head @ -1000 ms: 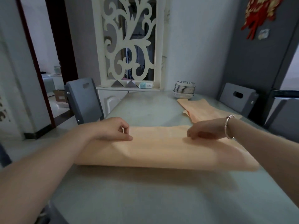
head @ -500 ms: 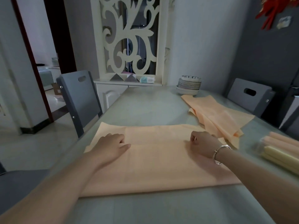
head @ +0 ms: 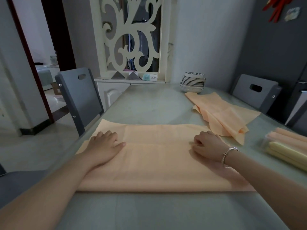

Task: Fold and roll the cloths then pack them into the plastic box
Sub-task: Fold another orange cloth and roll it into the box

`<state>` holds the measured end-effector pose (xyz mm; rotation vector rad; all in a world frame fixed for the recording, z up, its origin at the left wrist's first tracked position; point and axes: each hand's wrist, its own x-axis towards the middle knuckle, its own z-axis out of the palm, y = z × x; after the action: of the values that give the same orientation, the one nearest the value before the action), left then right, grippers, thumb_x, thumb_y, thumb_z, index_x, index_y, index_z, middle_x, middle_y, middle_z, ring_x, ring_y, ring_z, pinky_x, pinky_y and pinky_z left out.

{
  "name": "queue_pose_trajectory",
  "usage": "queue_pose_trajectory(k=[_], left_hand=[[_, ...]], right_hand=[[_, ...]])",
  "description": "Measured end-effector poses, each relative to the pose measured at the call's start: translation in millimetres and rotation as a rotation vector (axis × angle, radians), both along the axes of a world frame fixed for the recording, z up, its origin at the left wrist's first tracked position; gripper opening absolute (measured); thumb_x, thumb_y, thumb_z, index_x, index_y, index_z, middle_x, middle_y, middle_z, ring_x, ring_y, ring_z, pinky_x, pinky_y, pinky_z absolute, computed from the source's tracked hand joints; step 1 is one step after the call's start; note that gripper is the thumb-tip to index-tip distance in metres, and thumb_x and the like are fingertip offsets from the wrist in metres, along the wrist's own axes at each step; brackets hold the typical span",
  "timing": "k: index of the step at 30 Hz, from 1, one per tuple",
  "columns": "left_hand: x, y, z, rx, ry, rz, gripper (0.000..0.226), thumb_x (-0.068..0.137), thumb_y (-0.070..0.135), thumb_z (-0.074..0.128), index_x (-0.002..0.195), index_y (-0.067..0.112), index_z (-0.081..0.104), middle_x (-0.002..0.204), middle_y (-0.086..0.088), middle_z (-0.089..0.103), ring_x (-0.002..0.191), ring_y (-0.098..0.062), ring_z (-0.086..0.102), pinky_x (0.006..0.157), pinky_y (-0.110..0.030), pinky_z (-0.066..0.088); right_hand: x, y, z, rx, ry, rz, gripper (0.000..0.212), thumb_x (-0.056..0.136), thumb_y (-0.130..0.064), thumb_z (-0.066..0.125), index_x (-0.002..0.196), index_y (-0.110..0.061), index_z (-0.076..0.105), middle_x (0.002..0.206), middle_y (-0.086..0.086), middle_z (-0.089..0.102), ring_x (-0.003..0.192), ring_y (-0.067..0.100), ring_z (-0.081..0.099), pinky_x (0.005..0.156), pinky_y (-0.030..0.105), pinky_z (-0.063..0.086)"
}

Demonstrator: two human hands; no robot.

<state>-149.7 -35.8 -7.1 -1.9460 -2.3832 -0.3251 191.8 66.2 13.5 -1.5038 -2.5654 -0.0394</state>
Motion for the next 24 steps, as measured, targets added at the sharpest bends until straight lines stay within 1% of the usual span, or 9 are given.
queue_pose_trajectory(k=[2, 4, 8, 11, 13, 16, 19, 22, 24], left_hand=[[6.4, 2.7, 1.2, -0.026, -0.025, 0.006, 0.023, 0.098, 0.042, 0.030, 0.088, 0.024, 0.041, 0.098, 0.008, 0.040, 0.106, -0.023, 0.039, 0.083, -0.034, 0.030], [12.4, 4.7, 4.1, -0.068, -0.044, 0.029, 0.020, 0.098, 0.038, 0.030, 0.091, 0.024, 0.042, 0.103, 0.006, 0.040, 0.107, -0.024, 0.038, 0.086, -0.035, 0.031], [14.9, 3.3, 9.3, -0.130, -0.058, 0.083, 0.021, 0.095, 0.034, 0.033, 0.087, 0.023, 0.049, 0.107, 0.004, 0.040, 0.097, -0.021, 0.031, 0.087, -0.034, 0.028], [13.3, -2.6, 12.1, -0.133, -0.084, 0.107, 0.019, 0.090, 0.027, 0.034, 0.085, 0.022, 0.052, 0.106, 0.004, 0.040, 0.098, -0.021, 0.030, 0.086, -0.034, 0.025], [12.2, -7.7, 11.8, -0.124, -0.073, 0.119, 0.018, 0.091, 0.031, 0.035, 0.086, 0.023, 0.050, 0.109, 0.004, 0.039, 0.101, -0.021, 0.031, 0.089, -0.036, 0.026], [10.8, -14.1, 8.3, -0.090, -0.015, 0.139, 0.021, 0.093, 0.041, 0.034, 0.096, 0.026, 0.050, 0.115, 0.004, 0.040, 0.111, -0.022, 0.034, 0.094, -0.039, 0.030], [12.2, -19.8, 4.4, -0.039, 0.034, 0.164, 0.025, 0.093, 0.047, 0.033, 0.101, 0.026, 0.044, 0.115, 0.003, 0.039, 0.114, -0.024, 0.035, 0.095, -0.038, 0.031], [14.9, -22.3, 1.1, 0.082, 0.026, 0.144, 0.020, 0.092, 0.046, 0.037, 0.100, 0.028, 0.040, 0.113, 0.006, 0.039, 0.113, -0.024, 0.036, 0.101, -0.039, 0.028], [18.4, -18.5, 1.2, 0.137, 0.016, 0.076, 0.026, 0.093, 0.045, 0.037, 0.113, 0.031, 0.043, 0.126, 0.009, 0.039, 0.121, -0.022, 0.033, 0.108, -0.042, 0.020]], right_hand=[[7.0, -2.1, 1.5, -0.029, 0.023, -0.009, 0.024, 0.087, -0.029, 0.045, 0.064, -0.025, 0.039, 0.083, -0.005, 0.043, 0.092, 0.017, 0.035, 0.078, 0.029, 0.026], [13.1, -4.0, 2.9, -0.048, 0.018, -0.017, 0.021, 0.087, -0.029, 0.045, 0.067, -0.025, 0.042, 0.087, -0.005, 0.042, 0.092, 0.016, 0.034, 0.079, 0.029, 0.025], [16.4, -4.6, 1.8, -0.063, 0.017, -0.029, 0.013, 0.089, -0.031, 0.045, 0.079, -0.025, 0.049, 0.094, -0.006, 0.042, 0.094, 0.014, 0.032, 0.083, 0.031, 0.026], [16.8, -6.9, 0.3, -0.062, 0.023, -0.040, 0.014, 0.092, -0.034, 0.043, 0.085, -0.025, 0.050, 0.098, -0.006, 0.041, 0.100, 0.015, 0.033, 0.093, 0.034, 0.029], [15.7, -8.7, -0.7, -0.053, 0.015, -0.054, 0.013, 0.093, -0.035, 0.041, 0.090, -0.026, 0.050, 0.102, -0.005, 0.042, 0.108, 0.017, 0.036, 0.099, 0.037, 0.029], [13.4, -10.0, -3.5, -0.018, -0.002, -0.073, 0.018, 0.095, -0.036, 0.038, 0.098, -0.024, 0.051, 0.113, -0.002, 0.046, 0.115, 0.019, 0.037, 0.101, 0.038, 0.029], [13.0, -10.4, -5.0, 0.003, -0.017, -0.085, 0.018, 0.096, -0.039, 0.036, 0.097, -0.025, 0.047, 0.116, -0.002, 0.046, 0.117, 0.020, 0.037, 0.102, 0.038, 0.030], [9.6, -8.4, -3.2, 0.007, -0.037, -0.101, 0.020, 0.093, -0.038, 0.039, 0.103, -0.023, 0.049, 0.117, -0.002, 0.046, 0.118, 0.020, 0.037, 0.100, 0.036, 0.029], [6.1, -6.4, 0.5, 0.013, 0.004, -0.109, 0.018, 0.089, -0.035, 0.044, 0.104, -0.024, 0.046, 0.116, -0.003, 0.046, 0.118, 0.020, 0.037, 0.098, 0.035, 0.028]])
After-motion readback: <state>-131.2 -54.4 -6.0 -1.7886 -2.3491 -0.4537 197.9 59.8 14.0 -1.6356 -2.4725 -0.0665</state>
